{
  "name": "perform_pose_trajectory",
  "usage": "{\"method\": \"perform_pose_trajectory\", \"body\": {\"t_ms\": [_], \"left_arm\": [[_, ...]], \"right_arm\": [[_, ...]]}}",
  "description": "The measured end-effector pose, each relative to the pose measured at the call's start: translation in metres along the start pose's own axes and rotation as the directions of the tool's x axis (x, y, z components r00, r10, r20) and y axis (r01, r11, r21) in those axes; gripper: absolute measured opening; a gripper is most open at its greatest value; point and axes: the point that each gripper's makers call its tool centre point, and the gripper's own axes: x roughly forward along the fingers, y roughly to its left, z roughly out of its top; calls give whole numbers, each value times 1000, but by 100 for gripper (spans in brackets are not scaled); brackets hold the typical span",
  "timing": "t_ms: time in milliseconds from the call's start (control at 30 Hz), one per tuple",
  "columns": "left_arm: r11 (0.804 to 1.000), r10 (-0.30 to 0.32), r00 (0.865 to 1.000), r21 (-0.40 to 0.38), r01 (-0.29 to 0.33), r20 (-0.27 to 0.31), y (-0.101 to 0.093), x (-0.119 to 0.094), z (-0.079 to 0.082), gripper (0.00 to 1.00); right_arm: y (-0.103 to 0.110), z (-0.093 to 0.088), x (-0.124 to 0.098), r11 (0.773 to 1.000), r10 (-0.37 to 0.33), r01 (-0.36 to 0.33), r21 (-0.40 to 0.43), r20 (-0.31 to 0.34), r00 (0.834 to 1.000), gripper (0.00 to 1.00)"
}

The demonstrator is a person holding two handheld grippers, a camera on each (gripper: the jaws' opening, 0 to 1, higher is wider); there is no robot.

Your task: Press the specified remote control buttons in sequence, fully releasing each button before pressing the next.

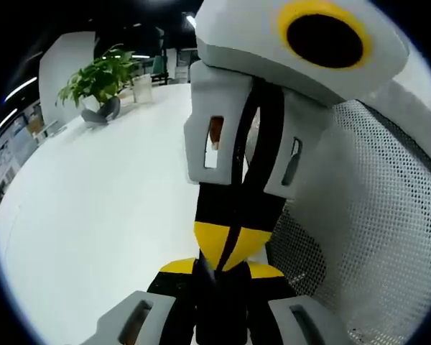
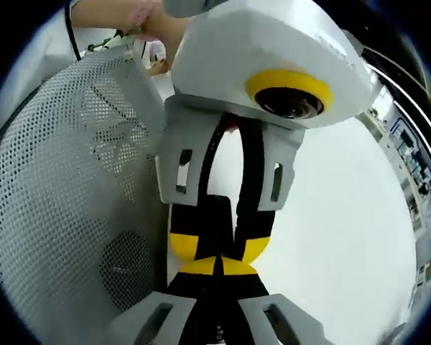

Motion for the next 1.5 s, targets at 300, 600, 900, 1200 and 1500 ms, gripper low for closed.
{"method": "perform_pose_trajectory", "body": {"t_ms": [300,600,900,1200,1500], "left_arm": [[1000,4,1000,0,-4,-3,0,0,0,23],[1000,7,1000,-1,-7,-5,0,1,1,23],[1000,11,1000,1,-11,-15,0,1,1,23],[1000,22,1000,-17,-22,1,1,1,0,23],[999,36,999,4,-36,-19,0,1,-1,23]], "right_arm": [[1,1,-2,1000,17,-17,15,34,999,0],[3,6,2,996,45,-43,-81,24,999,0],[2,7,5,998,16,-15,-64,19,1000,0],[0,7,3,998,47,-45,-35,63,997,0],[4,-1,-7,986,116,-134,104,162,980,0]]}}
